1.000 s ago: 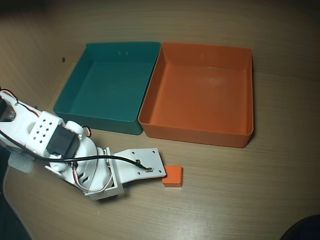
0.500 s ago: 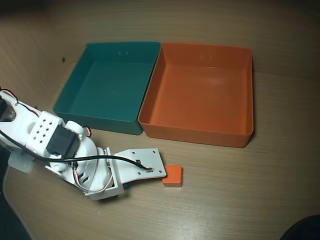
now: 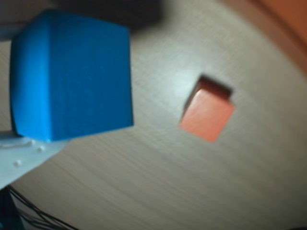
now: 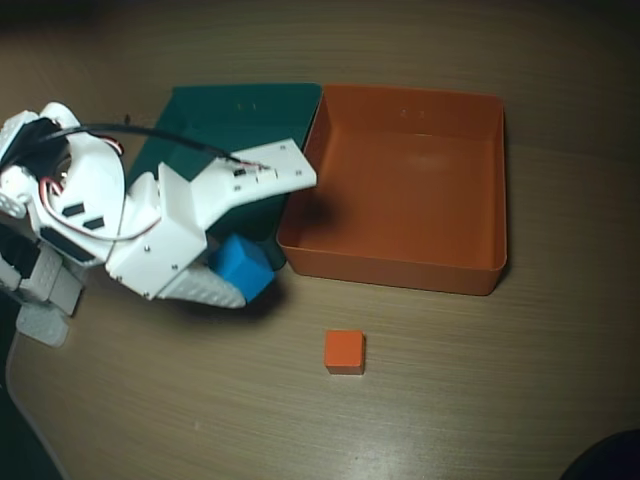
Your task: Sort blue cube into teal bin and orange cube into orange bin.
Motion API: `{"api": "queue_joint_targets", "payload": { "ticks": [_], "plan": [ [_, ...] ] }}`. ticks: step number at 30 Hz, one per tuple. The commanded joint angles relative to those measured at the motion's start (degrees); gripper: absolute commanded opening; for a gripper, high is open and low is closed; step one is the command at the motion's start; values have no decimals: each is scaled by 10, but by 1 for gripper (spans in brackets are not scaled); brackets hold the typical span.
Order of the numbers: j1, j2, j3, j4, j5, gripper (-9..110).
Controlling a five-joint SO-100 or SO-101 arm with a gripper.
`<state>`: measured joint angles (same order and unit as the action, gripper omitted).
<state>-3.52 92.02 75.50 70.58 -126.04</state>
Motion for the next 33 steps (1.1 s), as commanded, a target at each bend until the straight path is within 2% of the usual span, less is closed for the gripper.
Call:
{"api": "queue_joint_targets", "payload": {
  "ticks": [1,8,16,25,33],
  "plan": [
    [-51,69,-35,2,4,-6],
    [-175,82,-29,3,4,-6],
    [-307,84,70,4,4,-6],
    [-349,83,209,-4,4,-6],
    [-361,77,221,-4,8,-5]
  ]
}}
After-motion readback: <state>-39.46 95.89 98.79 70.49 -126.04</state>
